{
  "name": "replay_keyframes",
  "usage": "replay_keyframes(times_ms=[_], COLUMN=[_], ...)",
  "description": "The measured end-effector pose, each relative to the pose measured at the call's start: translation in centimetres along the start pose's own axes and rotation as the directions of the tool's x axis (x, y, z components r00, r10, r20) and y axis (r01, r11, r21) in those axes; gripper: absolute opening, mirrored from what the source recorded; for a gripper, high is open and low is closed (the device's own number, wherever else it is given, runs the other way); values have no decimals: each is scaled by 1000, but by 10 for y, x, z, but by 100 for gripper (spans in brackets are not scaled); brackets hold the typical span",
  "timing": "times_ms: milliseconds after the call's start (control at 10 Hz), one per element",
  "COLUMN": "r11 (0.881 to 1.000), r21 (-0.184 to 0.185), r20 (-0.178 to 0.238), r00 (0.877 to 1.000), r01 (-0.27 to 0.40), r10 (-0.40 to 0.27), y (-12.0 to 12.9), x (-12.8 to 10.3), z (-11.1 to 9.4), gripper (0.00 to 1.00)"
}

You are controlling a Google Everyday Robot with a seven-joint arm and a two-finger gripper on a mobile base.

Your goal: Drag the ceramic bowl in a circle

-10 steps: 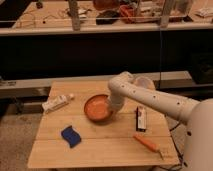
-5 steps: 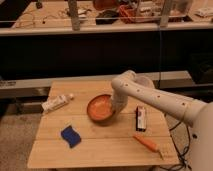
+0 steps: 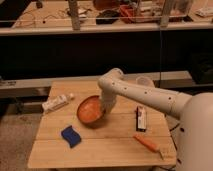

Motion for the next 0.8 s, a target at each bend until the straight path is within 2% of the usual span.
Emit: replay_keyframes(times_ms=[200,500,800], r11=[1000,1000,1000], r21=[-1,7,6], r20=[4,5,10], r00=[1000,1000,1000], r01=[-8,4,23], r10=[8,-4,-23], y=[18,59,55], x=[-1,5,2], z=[-2,-7,-13], gripper=[1,1,1])
